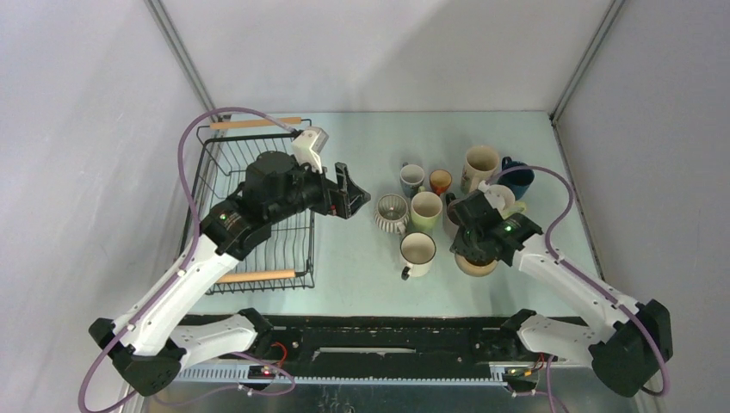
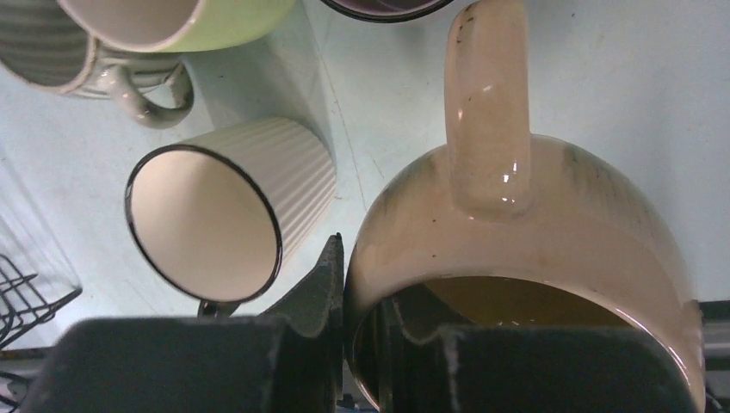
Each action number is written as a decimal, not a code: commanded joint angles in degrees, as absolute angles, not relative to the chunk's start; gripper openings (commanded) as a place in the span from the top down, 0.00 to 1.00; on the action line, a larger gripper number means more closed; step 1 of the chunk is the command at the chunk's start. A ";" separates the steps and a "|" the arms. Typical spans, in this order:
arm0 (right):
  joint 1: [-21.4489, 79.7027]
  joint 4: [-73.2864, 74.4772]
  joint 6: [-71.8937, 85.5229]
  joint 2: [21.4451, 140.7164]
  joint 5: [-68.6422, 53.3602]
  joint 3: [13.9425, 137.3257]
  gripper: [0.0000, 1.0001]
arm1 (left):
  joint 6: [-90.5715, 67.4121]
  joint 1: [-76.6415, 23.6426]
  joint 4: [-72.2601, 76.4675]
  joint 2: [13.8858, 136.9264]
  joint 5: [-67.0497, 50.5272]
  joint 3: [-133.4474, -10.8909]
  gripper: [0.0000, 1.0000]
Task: Unload the cups from the dish rack
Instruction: Place the cup at the center of the board.
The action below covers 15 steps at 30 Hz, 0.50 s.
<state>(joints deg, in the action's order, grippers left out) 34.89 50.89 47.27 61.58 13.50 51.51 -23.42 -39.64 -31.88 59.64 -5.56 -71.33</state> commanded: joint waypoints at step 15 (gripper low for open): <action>33.96 30.83 55.47 68.42 12.86 42.94 1.00 | -21.77 -40.07 -30.32 58.35 -5.26 -68.73 0.00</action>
<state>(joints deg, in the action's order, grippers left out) 34.44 36.86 53.49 68.16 11.84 43.13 -23.38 -39.66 -31.94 59.24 -5.10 -70.04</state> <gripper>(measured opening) 0.173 0.996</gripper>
